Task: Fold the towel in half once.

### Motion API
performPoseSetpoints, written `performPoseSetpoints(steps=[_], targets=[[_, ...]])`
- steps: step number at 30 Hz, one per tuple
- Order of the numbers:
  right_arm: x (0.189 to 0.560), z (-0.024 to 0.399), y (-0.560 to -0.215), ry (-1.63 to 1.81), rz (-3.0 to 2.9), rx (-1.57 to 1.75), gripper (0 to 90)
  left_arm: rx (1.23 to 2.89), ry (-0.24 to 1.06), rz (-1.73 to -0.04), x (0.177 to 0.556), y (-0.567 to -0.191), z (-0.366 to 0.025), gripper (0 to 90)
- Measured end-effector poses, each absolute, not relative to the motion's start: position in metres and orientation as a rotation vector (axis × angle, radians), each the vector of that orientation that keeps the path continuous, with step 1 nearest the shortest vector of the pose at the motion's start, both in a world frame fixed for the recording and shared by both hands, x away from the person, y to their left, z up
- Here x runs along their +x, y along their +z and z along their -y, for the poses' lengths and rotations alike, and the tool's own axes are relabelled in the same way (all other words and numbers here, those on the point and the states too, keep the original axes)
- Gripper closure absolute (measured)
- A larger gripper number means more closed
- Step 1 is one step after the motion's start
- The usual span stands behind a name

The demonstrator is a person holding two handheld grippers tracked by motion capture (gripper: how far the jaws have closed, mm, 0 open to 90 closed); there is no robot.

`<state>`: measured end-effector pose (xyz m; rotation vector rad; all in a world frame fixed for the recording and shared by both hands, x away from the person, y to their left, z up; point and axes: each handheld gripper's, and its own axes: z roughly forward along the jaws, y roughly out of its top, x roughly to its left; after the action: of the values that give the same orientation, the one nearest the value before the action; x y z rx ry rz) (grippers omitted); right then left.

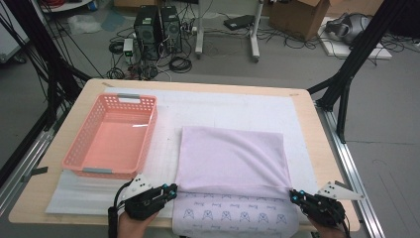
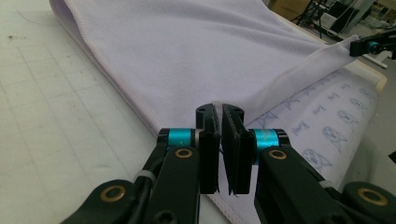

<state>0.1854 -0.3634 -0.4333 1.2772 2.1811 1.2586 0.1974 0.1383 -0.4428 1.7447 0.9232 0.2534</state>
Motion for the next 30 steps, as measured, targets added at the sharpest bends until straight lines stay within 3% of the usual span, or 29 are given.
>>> performPoseSetpoints(steps=[9,11,13,16,19,24,30], targets=[[0.167,0.358,-0.435,1.246,-2.211,1.255,87.0,1.742,0.262,-0.94,0.177,-0.443,-0.143,83.7],[0.165,0.357,-0.436,1.221,-2.224,1.25,83.4,1.744,0.263,-0.954,0.176,-0.445,-0.141,73.5],[0.163,0.36,-0.434,1.213,-2.206,1.266,70.1,1.739,0.277,-0.967,0.176,-0.445,-0.14,63.5],[0.159,0.367,-0.427,1.261,-2.13,1.305,64.0,1.731,0.266,-0.992,0.179,-0.447,-0.137,51.0],[0.157,0.372,-0.419,1.312,-2.06,1.315,63.1,1.757,0.27,-1.009,0.184,-0.45,-0.133,46.6],[0.161,0.364,-0.421,1.316,-2.044,1.317,64.7,1.809,0.259,-1.014,0.189,-0.455,-0.123,48.8],[0.177,0.346,-0.434,1.229,-2.108,1.319,68.7,1.89,0.342,-1.008,0.191,-0.458,-0.111,67.0]])
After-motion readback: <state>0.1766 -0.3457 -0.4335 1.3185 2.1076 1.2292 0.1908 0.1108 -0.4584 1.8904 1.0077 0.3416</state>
